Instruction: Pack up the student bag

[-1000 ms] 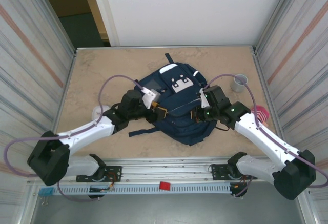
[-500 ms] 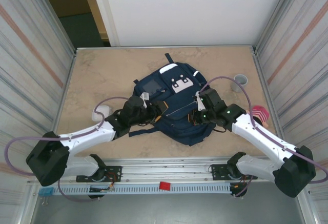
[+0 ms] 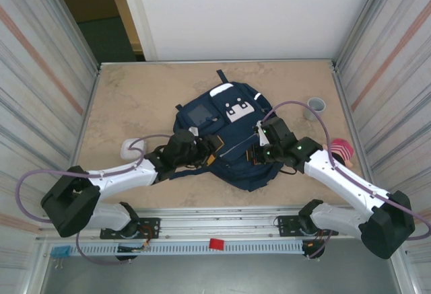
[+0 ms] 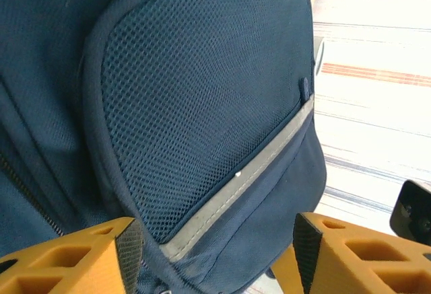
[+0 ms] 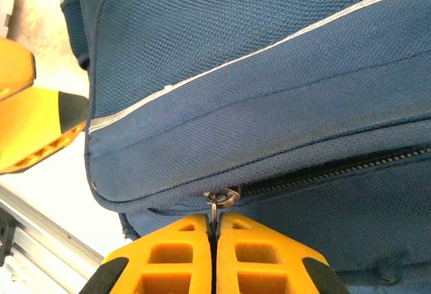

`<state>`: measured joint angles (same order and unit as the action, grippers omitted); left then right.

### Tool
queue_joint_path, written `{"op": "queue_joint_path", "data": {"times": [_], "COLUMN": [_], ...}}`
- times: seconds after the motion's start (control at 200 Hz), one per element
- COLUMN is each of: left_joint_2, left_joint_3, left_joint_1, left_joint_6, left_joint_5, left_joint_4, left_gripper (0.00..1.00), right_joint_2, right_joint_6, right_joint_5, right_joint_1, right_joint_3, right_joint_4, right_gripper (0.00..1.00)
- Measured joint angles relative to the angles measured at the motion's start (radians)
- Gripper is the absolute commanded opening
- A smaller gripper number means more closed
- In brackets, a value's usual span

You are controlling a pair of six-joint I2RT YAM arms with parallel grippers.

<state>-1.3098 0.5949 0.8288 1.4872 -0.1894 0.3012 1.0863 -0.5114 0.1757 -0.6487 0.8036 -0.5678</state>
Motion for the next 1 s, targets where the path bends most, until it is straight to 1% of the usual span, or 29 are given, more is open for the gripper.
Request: {"op": "queue_joint_path", "data": {"times": [0.175,0.376,0.616,0.687,0.792,0.852,0.917,0.997], "left_joint_2": [0.05,0.058,-0.038,-0.058,-0.073,-0.073,-0.072,-0.055], "left_joint_3": [-0.024,-0.035,-0.034,-0.034,-0.034,-0.034,-0.034,-0.034], "left_joint_1": [0.01,0.01,0.011,0.011,0.011,0.004,-0.013,-0.057], "left_joint_6": [0.007,0.011,0.036,0.04,0.048,0.043,0.032,-0.004], "left_joint_5": [0.001,0.008,-0.003,-0.003,-0.004,-0.005,-0.019,-0.036], "left_joint_4": [-0.027,-0.029,0.056,0.065,0.069,0.068,0.063,0.021], "left_gripper": [0.63,0.54,0.43,0.38,0.25,0.21,0.15,0.1], "right_joint_2": [0.003,0.007,0.007,0.007,0.007,0.007,0.007,0.007], "right_joint_6": [-0.003,-0.003,-0.003,-0.003,-0.003,-0.003,-0.003,-0.01], "right_joint_5": [0.001,0.002,0.005,0.005,0.005,0.005,0.004,0.005], "right_joint_1": [0.0,0.0,-0.002,-0.002,-0.002,-0.006,-0.02,-0.049], "right_joint_3": [0.0,0.0,0.0,-0.001,-0.002,-0.002,-0.003,-0.005], "right_joint_4": [0.01,0.016,0.015,0.015,0.014,0.014,0.016,0.028], "right_gripper": [0.0,0.0,0.0,0.0,0.0,0.0,0.0,0.0]}}
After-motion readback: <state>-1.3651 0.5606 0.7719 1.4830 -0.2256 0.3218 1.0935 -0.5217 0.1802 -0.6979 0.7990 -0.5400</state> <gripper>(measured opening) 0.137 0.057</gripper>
